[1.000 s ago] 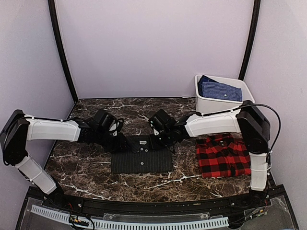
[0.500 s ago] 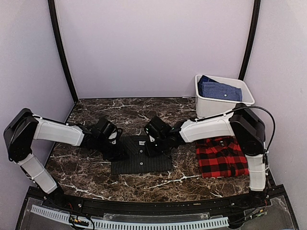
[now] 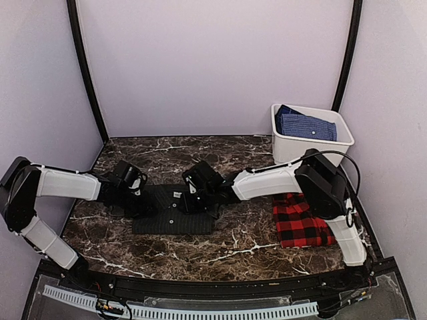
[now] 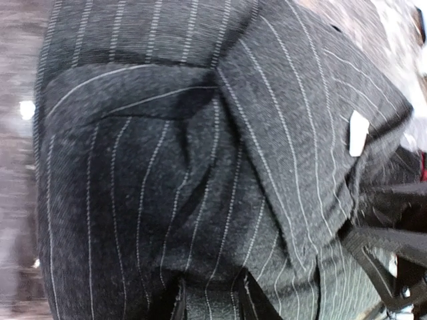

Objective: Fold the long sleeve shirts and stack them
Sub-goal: Move the square-folded shirt to the center of the board.

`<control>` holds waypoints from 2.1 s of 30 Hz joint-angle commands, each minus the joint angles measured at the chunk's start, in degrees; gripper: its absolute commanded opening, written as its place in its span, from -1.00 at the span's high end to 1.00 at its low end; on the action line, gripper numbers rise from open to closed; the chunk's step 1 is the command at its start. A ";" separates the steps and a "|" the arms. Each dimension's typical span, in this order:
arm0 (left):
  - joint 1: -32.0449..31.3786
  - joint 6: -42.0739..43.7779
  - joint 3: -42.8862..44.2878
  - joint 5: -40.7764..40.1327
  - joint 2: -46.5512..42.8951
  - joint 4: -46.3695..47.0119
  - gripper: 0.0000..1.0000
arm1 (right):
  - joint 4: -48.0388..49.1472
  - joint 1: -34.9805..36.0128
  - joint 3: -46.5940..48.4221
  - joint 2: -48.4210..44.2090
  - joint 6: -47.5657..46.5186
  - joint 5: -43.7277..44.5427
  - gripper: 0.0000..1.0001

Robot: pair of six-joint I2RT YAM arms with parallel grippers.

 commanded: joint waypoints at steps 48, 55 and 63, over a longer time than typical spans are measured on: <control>-17.94 1.36 24.84 -5.70 22.10 -6.67 0.43 | -7.78 -11.81 -40.49 -53.26 1.18 23.33 -0.97; -14.65 2.63 19.58 -7.90 19.15 -7.73 0.44 | -12.22 -12.22 -41.67 -51.36 0.30 24.28 -0.97; -8.71 6.91 14.64 -8.14 13.09 -10.34 0.45 | -15.63 -12.31 -42.82 -49.78 2.49 25.30 -0.96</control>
